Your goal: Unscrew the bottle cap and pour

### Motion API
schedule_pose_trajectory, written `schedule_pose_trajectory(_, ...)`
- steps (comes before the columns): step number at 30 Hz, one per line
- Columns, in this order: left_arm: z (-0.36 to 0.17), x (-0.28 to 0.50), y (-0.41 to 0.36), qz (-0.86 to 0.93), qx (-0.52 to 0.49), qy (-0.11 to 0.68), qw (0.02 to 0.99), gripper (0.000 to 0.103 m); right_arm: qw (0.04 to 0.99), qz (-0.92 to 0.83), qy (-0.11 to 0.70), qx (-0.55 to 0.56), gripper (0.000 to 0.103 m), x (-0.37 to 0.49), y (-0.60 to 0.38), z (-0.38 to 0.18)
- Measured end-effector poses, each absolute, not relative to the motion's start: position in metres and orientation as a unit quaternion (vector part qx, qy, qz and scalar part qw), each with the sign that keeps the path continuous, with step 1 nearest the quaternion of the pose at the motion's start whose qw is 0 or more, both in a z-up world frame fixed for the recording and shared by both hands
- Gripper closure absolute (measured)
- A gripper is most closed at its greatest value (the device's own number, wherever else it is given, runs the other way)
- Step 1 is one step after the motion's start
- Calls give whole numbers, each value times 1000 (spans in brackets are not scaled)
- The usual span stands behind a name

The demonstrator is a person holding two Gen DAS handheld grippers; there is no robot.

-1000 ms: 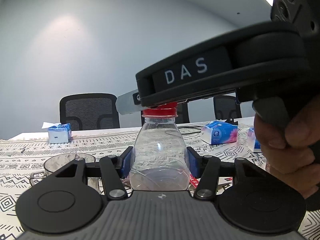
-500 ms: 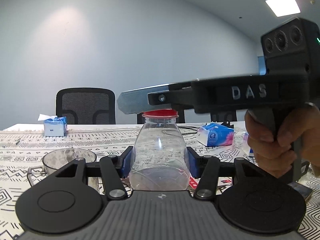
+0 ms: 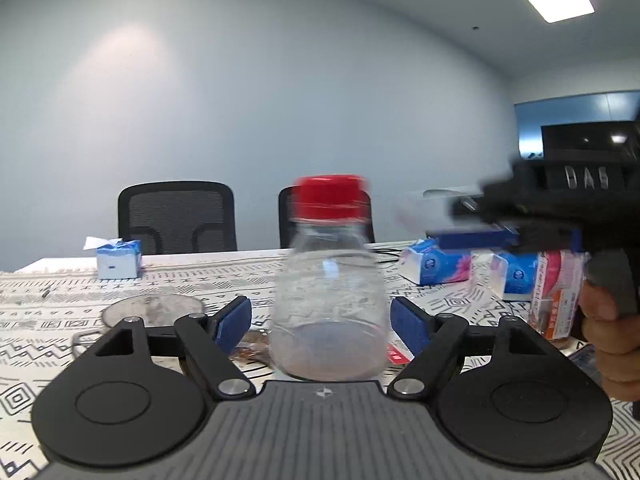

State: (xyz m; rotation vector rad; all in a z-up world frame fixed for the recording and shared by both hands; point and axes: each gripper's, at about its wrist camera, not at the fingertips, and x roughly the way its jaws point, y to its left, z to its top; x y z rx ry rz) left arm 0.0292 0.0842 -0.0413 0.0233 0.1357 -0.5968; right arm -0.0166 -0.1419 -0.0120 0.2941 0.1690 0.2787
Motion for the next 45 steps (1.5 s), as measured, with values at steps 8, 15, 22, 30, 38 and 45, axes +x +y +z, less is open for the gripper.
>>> schedule_pose_trajectory(8, -42, 6, 108, -251, -2, 99, 963, 5, 964, 20, 243, 110, 33, 26, -127, -51)
schedule_pose_trajectory(15, -41, 20, 118, -221, 31, 176, 959, 5, 951, -25, 303, 59, 0, 57, -92, -82)
schedule_pose_trajectory(22, -61, 66, 132, -239, -23, 304, 922, 5, 942, -32, 332, 27, 0, 67, -81, -89)
schedule_pose_trajectory(30, -69, 64, 102, -204, 65, 332, 918, 4, 942, -32, 332, 26, 0, 69, -82, -89)
schedule_pose_trajectory(38, -69, 61, 95, -197, 79, 337, 917, 4, 942, -31, 332, 27, 0, 68, -84, -88)
schedule_pose_trajectory(45, -70, 64, 100, -201, 81, 336, 917, 4, 943, -30, 331, 27, 0, 69, -83, -88)
